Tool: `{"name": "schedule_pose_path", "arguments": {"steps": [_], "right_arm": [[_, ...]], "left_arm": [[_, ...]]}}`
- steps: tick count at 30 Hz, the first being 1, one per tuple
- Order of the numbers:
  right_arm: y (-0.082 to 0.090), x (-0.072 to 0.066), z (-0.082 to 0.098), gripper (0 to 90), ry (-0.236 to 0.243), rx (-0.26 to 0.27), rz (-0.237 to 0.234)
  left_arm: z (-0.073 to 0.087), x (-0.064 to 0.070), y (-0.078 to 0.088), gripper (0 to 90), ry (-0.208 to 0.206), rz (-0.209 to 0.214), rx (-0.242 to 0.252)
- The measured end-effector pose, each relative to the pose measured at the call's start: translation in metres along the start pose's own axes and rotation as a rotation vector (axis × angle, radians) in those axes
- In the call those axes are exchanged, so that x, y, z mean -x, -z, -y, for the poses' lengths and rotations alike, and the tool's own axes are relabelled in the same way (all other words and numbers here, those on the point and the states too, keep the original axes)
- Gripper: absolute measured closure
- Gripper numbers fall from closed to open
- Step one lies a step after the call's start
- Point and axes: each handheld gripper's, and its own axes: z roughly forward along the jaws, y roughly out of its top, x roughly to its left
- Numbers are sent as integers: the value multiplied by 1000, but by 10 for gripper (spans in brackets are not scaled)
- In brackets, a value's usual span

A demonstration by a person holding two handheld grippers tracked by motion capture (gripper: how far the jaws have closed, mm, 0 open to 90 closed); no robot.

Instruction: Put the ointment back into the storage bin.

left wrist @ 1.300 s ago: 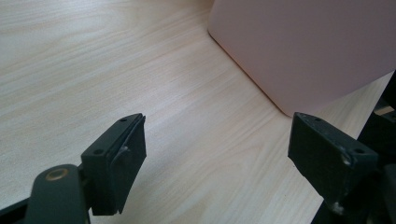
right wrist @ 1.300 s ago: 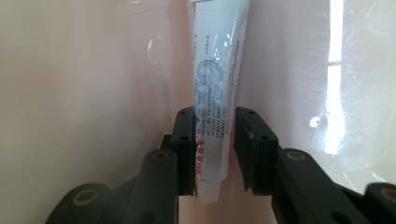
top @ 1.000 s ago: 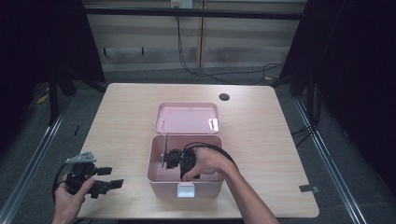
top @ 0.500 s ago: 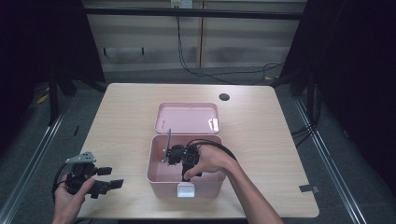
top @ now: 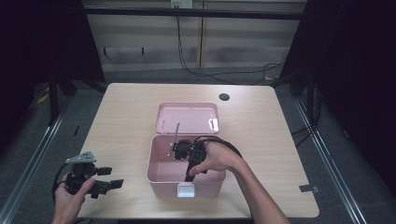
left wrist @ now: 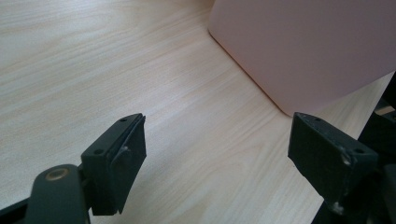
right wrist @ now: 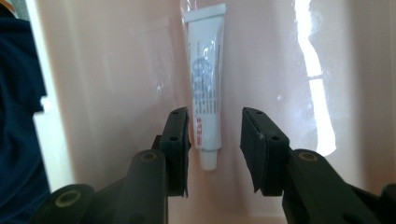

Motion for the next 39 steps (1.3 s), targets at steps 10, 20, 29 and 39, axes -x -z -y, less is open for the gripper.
{"name": "schedule_pose_path", "arguments": {"steps": [10,20,29,39], "right_arm": [[21,-3,10,620,-11,20,35],[48,-3,24,614,-43,41,66],[70,-4,42,602,-84,76,100],[95,-7,67,590,-136,130,154]], "left_arm": [[0,0,0,191,-2,0,0],[0,0,0,191,-4,1,6],[0,0,0,191,-1,-2,2],[0,0,0,191,0,-2,2]]}}
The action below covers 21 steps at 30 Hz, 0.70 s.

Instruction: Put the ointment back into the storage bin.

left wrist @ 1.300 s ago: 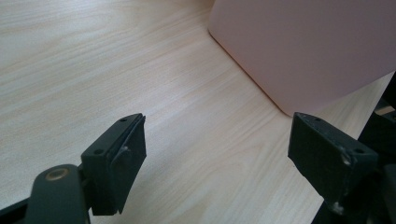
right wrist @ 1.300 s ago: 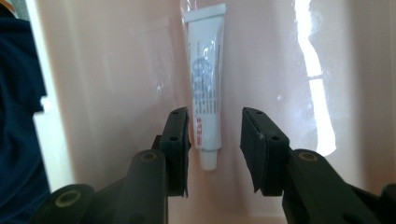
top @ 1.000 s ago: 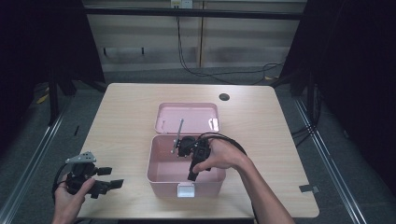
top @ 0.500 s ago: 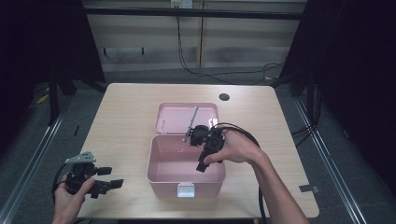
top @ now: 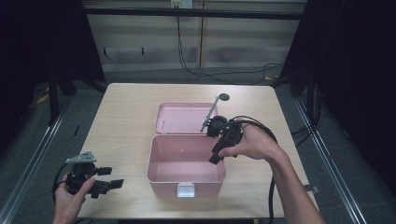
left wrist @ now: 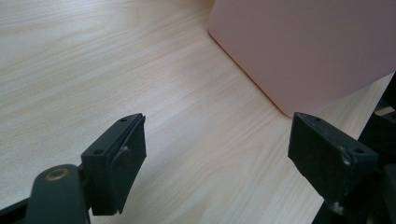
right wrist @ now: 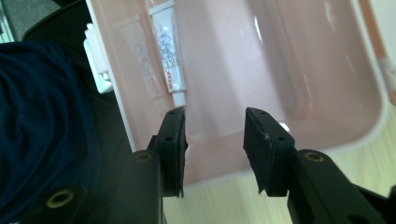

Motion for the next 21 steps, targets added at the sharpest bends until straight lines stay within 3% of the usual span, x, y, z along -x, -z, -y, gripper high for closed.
{"name": "schedule_pose_path", "arguments": {"steps": [5,8,21], "right_arm": [[7,1,11,584,-19,21,10],[13,5,25,564,-59,30,19],[14,14,66,545,-153,45,53]], "left_arm": [[0,0,0,191,-1,0,-1],[0,0,0,191,-1,0,-2],[0,0,-1,191,-2,1,-4]]}}
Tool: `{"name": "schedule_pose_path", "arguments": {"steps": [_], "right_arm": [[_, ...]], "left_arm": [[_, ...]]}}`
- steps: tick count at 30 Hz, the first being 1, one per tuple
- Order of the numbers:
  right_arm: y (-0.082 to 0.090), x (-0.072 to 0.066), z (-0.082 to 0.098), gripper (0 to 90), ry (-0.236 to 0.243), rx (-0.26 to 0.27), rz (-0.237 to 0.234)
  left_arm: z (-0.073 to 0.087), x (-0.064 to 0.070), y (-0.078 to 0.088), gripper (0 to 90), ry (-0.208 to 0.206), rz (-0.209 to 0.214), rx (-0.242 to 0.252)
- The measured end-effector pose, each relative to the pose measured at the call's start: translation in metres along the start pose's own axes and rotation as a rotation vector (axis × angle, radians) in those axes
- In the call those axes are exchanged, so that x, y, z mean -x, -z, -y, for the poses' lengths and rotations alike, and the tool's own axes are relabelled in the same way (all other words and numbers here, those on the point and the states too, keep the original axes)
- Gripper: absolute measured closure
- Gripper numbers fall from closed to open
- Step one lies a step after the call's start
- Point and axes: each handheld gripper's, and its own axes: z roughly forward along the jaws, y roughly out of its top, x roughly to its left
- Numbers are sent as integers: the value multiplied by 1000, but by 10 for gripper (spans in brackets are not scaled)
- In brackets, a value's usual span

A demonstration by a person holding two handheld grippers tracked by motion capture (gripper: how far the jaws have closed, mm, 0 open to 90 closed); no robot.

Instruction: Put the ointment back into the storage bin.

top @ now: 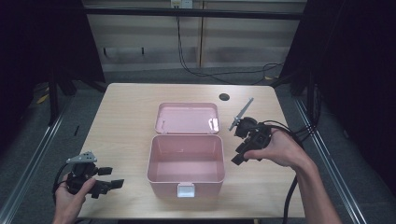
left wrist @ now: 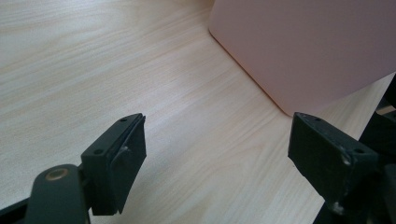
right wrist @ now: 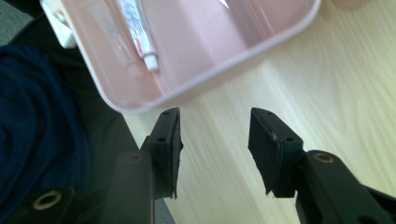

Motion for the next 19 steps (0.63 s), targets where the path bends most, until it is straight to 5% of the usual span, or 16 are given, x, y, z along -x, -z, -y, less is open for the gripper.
{"name": "schedule_pose_path", "arguments": {"steps": [8,12,19], "right_arm": [[-15,9,25,561,-72,29,30],[-34,12,40,570,-150,23,48],[-56,18,57,534,-210,48,70]], "left_arm": [[0,0,0,191,1,-1,0],[0,0,-1,191,-1,3,2],[0,0,0,191,2,-2,4]]}}
